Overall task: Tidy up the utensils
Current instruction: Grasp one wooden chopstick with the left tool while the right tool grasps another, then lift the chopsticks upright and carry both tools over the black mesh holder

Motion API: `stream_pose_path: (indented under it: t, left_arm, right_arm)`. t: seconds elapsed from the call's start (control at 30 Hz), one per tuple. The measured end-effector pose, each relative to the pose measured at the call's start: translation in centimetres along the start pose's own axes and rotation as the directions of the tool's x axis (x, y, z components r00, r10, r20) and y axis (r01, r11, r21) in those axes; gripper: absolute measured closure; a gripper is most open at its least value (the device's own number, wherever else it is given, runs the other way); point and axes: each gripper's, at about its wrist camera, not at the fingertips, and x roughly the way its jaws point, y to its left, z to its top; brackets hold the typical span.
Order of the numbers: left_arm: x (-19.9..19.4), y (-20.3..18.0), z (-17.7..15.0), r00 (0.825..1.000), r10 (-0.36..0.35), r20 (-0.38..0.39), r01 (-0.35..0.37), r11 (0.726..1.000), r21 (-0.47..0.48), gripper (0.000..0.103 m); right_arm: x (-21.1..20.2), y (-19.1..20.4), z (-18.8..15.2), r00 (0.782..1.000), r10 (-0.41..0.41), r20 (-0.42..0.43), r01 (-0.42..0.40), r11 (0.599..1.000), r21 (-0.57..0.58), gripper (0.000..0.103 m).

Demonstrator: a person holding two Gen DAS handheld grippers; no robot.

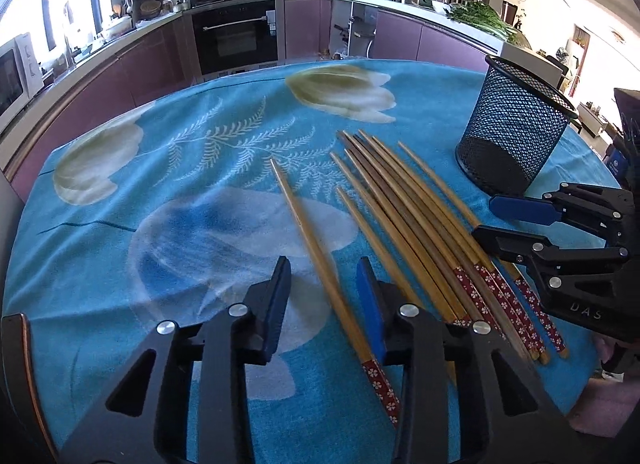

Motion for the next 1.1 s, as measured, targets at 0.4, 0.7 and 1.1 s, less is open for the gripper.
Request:
stream_pose_path:
  t: [0.4,0.7,1.1]
  left_arm:
    - [0.6,0.0,1.1,0.999,-0.05,-0.01,0.05,0.998,-0.04,0.094]
    - [-0.4,0.4,0.9,0.997,-0.071,0.008,0.072,0.995,-0.072,0.095]
    - [-5.8,0.4,1.9,0.986,-0.121,0.118,0.125,0.992,-0.03,0.095]
  right_arm:
    - [1.0,-0.2,0.9,0.998,0.057,-0.026,-0.056,0.998,0.032,0.094]
    - [0.1,-0.7,0.7,0.997,0.08,-0.004,-0.079,0.994,0.075,0.097]
    - [-4.5,-2.3,1.1,0.976,0.178,0.123,-0.192,0.975,0.109,0.097]
